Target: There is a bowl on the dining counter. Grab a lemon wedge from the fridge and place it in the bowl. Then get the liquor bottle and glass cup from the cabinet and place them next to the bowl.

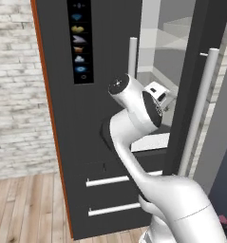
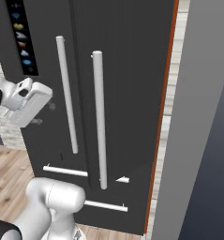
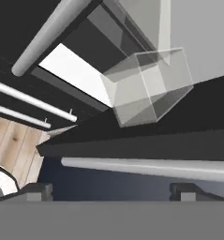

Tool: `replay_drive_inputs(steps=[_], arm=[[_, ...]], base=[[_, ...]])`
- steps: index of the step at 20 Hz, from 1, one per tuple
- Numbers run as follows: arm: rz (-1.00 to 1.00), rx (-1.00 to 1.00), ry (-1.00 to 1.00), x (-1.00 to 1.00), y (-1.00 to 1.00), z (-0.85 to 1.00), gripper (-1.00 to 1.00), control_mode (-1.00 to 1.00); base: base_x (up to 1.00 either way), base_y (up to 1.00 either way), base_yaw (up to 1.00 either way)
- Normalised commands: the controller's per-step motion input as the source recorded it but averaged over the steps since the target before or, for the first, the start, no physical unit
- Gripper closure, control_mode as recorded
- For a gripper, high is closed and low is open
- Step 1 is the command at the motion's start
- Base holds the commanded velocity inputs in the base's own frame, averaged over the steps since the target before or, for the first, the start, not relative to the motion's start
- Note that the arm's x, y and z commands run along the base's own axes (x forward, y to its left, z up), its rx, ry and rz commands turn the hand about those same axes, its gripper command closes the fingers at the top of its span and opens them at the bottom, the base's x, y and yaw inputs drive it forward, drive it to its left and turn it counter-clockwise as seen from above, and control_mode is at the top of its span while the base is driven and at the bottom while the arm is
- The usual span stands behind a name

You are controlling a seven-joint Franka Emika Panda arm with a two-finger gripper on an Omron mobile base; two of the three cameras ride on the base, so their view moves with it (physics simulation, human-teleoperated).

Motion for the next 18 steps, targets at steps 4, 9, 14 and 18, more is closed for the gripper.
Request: replay_drive_inputs(steps=[4, 9, 14, 18], arm=[[0.2, -0.09, 0.01, 0.75, -0.02, 0.0, -1.0, -1.0], [0.15, -0.02, 0.09, 0.79, -0.06, 0.0, -1.0, -1.0], [0.01, -0.06, 0.05, 0.24, -0.5, 0.01, -1.0, -1.0], [0.0, -0.04, 0.07, 0.26, -0.61, 0.01, -1.0, -1.0]], base=[[0.0, 0.0, 0.0], [0.0, 0.0, 0.0], [0.0, 0.0, 0.0], [0.0, 0.0, 0.0]])
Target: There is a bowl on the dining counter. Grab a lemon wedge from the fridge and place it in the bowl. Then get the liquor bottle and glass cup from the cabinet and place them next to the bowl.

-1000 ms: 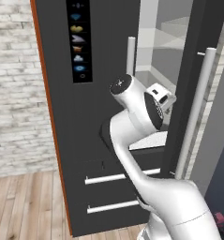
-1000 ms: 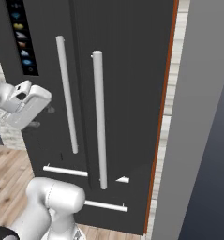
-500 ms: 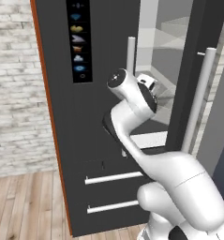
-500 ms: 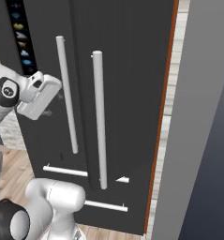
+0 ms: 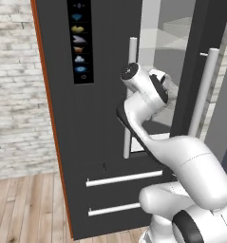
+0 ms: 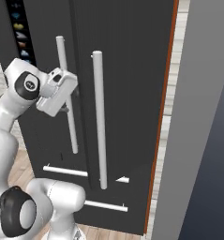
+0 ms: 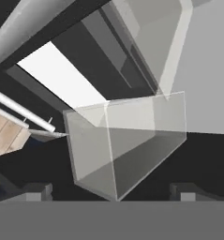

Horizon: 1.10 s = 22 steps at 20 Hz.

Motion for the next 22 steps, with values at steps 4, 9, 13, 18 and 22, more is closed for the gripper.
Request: replay_drive_inputs(steps=[4, 9, 13, 18, 22], arm=[[0.0, -0.03, 0.08, 0.19, -0.62, 0.03, -1.0, -1.0], [-0.01, -0.01, 0.01, -0.33, -0.85, 0.02, -1.0, -1.0], [-0.04, 0.0, -0.06, -0.83, -0.94, 0.0, -1.0, -1.0], [-0.08, 0.0, -0.06, -0.9, -0.94, 0.03, -1.0, -1.0], [-0.11, 0.0, 0.0, -0.43, -0.91, 0.16, -1.0, -1.0]], base=[[0.0, 0.0, 0.0], [0.0, 0.0, 0.0], [0.0, 0.0, 0.0], [0.0, 0.0, 0.0], [0.0, 0.0, 0.0]])
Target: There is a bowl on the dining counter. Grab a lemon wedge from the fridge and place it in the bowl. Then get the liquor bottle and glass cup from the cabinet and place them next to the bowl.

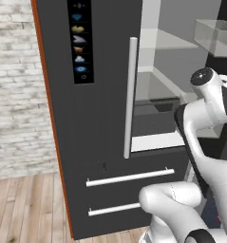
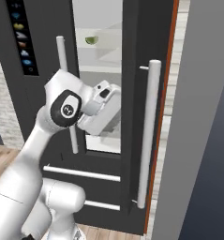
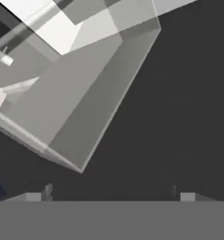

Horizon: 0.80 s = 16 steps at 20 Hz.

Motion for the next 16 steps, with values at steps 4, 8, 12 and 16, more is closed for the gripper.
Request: replay_drive_inputs(steps=[4, 8, 12, 16], arm=[[-0.03, 0.05, 0.04, 0.01, -0.74, 0.08, -1.0, -1.0], [0.0, 0.15, 0.11, 0.16, -0.53, 0.0, -1.0, -1.0], [0.0, 0.21, 0.14, 0.18, -0.63, 0.0, -1.0, -1.0], [0.0, 0.16, -0.02, -0.1, -0.35, 0.0, -1.0, -1.0]], base=[[0.0, 0.0, 0.0], [0.0, 0.0, 0.0], [0.0, 0.0, 0.0], [0.0, 0.0, 0.0]])
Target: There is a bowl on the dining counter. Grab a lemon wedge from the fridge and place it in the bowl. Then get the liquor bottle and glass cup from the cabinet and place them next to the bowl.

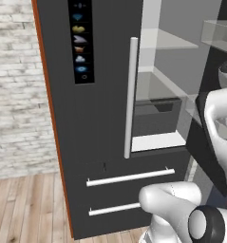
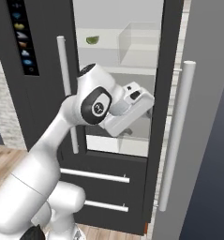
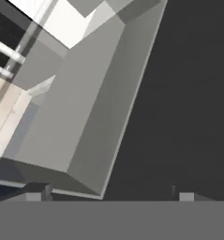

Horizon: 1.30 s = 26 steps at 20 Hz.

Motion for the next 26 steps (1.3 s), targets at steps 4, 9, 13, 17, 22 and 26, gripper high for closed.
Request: replay_drive_inputs(steps=[4, 9, 13, 17, 22, 26], arm=[[0.0, 0.16, -0.22, -0.5, 0.1, 0.22, -1.0, -1.0], [0.0, 0.06, -0.1, -0.43, 0.7, 0.06, -1.0, -1.0], [0.0, 0.05, -0.07, -0.39, 0.83, 0.07, -1.0, -1.0], [-0.03, 0.03, -0.05, -0.19, 1.0, 0.03, -1.0, -1.0], [-0.08, 0.06, -0.11, 0.0, 0.99, 0.0, -1.0, -1.0], [-0.02, 0.14, -0.24, 0.03, 0.89, 0.0, -1.0, -1.0]], base=[[0.0, 0.0, 0.0], [0.0, 0.0, 0.0], [0.0, 0.0, 0.0], [0.0, 0.0, 0.0], [0.0, 0.0, 0.0], [0.0, 0.0, 0.0]])
